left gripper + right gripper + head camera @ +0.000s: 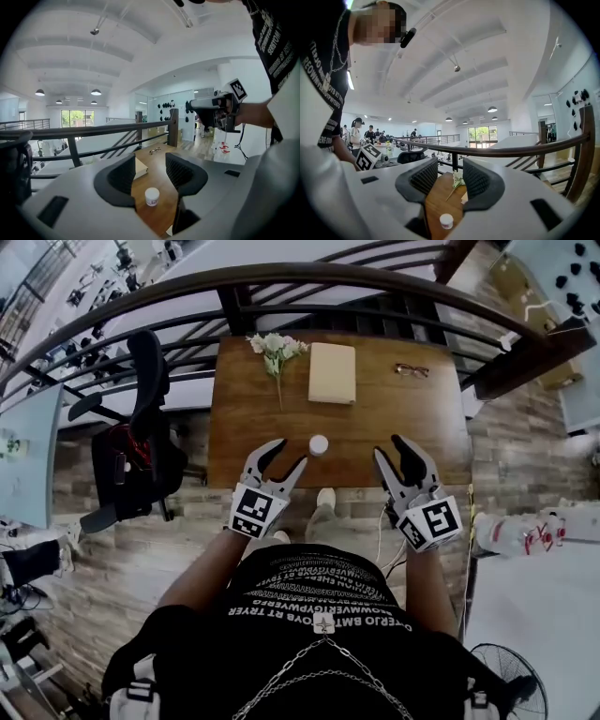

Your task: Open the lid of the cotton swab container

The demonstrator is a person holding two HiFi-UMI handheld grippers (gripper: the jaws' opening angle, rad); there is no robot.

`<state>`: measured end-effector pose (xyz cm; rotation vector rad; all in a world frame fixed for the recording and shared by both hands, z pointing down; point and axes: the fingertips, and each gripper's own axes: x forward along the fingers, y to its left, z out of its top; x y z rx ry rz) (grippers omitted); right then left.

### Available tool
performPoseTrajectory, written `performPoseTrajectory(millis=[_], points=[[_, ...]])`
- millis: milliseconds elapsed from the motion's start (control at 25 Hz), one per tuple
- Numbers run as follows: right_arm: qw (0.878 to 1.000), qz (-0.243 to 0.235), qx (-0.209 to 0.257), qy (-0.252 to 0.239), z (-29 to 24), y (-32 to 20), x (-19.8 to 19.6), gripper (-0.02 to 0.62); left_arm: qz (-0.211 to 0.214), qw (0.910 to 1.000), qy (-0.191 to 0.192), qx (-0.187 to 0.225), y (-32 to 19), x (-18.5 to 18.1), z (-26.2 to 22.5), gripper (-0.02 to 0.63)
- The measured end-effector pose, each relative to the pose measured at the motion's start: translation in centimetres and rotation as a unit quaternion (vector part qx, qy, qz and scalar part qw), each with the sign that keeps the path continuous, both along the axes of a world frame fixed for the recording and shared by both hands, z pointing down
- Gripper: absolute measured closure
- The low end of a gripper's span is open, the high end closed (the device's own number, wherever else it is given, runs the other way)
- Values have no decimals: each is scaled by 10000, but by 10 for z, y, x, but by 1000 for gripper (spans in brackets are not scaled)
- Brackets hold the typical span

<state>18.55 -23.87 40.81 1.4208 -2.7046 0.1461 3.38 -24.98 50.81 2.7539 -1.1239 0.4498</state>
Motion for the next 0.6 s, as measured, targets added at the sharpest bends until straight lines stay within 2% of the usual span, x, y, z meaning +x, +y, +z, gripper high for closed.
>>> performPoseTrajectory(millis=[200, 600], points=[[10000, -57, -77, 25, 8, -12, 14, 445, -121, 9997, -94, -203, -8, 11, 40, 402], [9999, 135, -61, 41, 7, -26, 47, 445, -127, 9974, -427, -558, -27, 30, 133, 371]])
